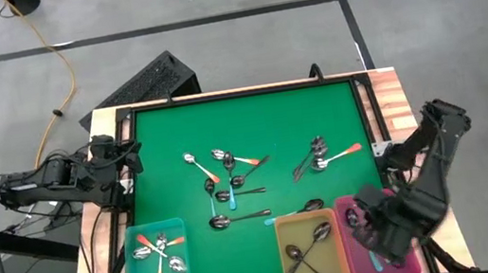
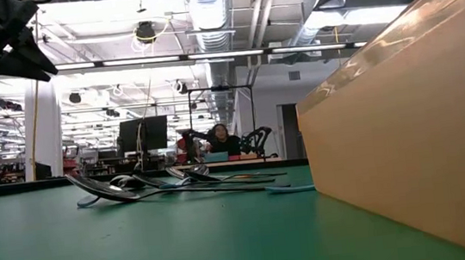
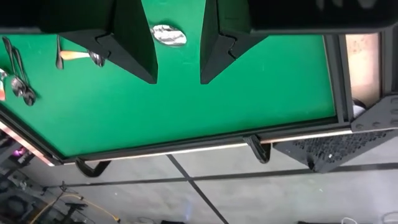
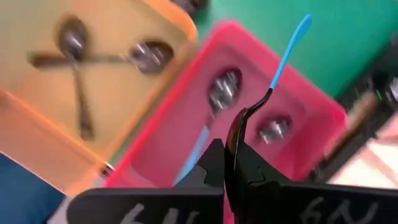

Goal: Sort silverware by color (type)
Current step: Put the blue spoon into the pink bin, then put the black spoon into the orange bin

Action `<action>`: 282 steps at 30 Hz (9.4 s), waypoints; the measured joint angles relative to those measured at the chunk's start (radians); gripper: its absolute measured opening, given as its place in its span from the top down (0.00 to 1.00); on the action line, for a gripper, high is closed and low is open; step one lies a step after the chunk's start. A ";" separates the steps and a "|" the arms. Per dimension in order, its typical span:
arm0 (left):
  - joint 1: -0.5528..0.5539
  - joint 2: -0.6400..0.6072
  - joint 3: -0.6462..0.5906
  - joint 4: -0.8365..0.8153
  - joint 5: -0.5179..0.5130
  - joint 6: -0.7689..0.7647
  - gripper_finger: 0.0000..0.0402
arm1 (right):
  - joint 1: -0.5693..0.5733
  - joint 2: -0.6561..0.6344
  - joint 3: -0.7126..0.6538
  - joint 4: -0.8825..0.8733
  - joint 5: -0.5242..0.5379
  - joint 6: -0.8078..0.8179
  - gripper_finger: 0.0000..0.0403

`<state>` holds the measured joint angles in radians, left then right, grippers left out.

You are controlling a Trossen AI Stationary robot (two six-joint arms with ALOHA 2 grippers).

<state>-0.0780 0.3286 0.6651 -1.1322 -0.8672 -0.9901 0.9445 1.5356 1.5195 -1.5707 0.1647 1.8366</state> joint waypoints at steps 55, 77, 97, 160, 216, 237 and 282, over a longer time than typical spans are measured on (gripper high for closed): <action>0.000 0.000 0.000 -0.003 -0.056 -0.022 0.74 | 0.315 0.411 -0.020 0.244 0.080 0.040 0.85; 0.000 0.000 0.000 0.042 0.044 -0.011 0.74 | 0.204 0.326 -0.019 0.128 0.130 -0.100 0.83; 0.000 -0.002 0.000 0.046 0.089 0.025 0.74 | -0.017 -0.162 -0.306 0.029 0.613 -0.240 0.83; 0.000 -0.002 0.000 0.012 0.065 0.043 0.74 | -1.295 -0.173 -0.981 1.044 -0.029 -1.340 0.57; 0.000 -0.002 0.000 -0.075 0.068 -0.072 0.74 | -1.028 -0.189 -0.686 0.582 -0.050 -1.069 0.45; 0.000 -0.002 0.000 -0.056 0.031 -0.091 0.74 | -0.882 -0.190 -0.844 0.720 -0.066 -0.747 0.43; 0.000 -0.002 0.000 0.054 0.004 0.011 0.74 | -0.936 -0.188 -0.874 0.838 0.035 -0.848 0.98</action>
<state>-0.0780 0.3267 0.6655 -1.0779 -0.8629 -0.9794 0.0089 1.3472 0.6451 -0.7325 0.1995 0.9884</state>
